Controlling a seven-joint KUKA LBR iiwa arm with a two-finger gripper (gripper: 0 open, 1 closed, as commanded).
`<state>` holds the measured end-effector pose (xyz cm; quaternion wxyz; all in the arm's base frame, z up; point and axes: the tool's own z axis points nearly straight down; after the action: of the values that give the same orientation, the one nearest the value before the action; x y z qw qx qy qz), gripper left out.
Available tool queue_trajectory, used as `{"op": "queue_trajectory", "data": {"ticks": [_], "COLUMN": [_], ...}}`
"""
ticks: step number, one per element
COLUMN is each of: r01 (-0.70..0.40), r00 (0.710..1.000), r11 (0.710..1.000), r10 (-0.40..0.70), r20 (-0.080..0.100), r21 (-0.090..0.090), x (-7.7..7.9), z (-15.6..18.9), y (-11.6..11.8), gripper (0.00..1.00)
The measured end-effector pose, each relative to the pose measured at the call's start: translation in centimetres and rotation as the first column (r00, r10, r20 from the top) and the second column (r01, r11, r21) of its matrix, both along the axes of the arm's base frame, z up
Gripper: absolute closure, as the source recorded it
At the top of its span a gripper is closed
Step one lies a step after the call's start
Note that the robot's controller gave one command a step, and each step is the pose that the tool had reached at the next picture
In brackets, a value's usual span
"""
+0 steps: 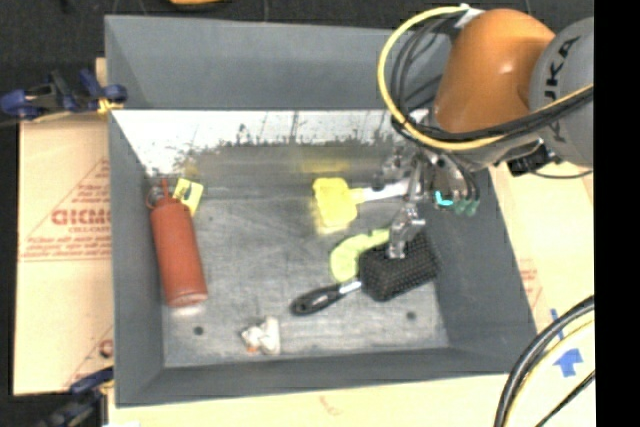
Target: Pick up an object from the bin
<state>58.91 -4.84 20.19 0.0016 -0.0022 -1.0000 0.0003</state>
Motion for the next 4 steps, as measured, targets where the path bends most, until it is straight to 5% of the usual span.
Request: {"op": "queue_trajectory", "data": {"ticks": [1,2,3,4], "r01": [-0.001,0.28,0.278,0.374], "r00": [1.0,0.96,0.96,0.927], "r11": [1.0,0.96,0.961,0.927], "r10": [0.001,-0.28,-0.278,-0.374], "r20": [0.008,0.011,0.012,0.01], "r21": [-0.001,0.001,0.001,0.003], "x": [0.2,-1.6,-1.6,-2.7], "z": [0.5,-12.8,-12.8,2.6], "y": [0.0,5.8,5.8,7.3], "gripper": [0.0,1.0,1.0,1.0]}}
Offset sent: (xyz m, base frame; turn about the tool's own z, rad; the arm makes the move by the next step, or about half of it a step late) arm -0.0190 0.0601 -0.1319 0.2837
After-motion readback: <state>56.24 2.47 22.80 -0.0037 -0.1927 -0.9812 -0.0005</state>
